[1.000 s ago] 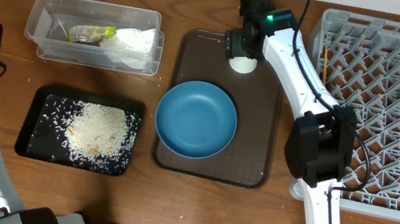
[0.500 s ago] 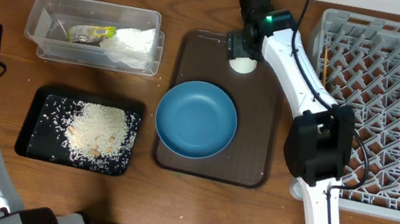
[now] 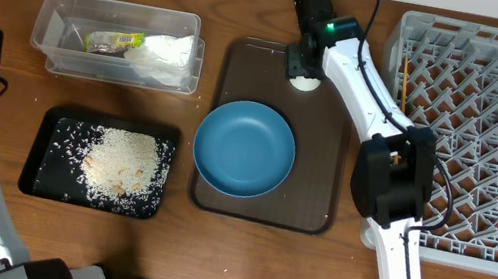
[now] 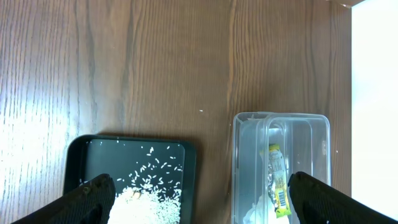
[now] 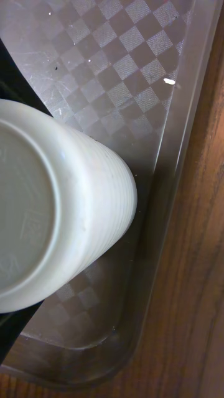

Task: Sort waste into correct bins and load items into the dishwasher rack
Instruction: 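Grasp the white cup and lift it toward the rack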

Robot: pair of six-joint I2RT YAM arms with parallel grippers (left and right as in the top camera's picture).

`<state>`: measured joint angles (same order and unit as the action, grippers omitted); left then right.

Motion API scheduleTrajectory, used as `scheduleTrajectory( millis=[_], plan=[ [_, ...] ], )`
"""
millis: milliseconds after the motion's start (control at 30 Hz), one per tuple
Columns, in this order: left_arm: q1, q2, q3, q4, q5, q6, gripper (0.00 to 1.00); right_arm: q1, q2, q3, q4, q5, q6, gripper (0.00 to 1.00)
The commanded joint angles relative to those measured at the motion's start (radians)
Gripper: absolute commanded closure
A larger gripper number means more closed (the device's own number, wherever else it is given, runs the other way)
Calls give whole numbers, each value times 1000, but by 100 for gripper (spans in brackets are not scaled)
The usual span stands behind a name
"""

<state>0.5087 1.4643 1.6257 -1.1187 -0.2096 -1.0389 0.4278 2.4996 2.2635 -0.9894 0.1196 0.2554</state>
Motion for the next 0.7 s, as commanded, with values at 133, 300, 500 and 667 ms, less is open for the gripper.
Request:
scheduleTrajectory(
  millis=[133, 300, 500, 667],
  plan=[
    [3, 6, 0, -3, -12, 10, 8, -40, -144, 13, -10, 4, 3, 44],
    [3, 6, 0, -3, -12, 10, 8, -112, -270, 13, -12, 5, -3, 44],
    [3, 6, 0, -3, -12, 10, 8, -279, -413, 13, -25, 61, -10, 43],
    [3, 6, 0, -3, -12, 10, 8, -470, -453, 13, -43, 79, -48, 41]
  ],
)
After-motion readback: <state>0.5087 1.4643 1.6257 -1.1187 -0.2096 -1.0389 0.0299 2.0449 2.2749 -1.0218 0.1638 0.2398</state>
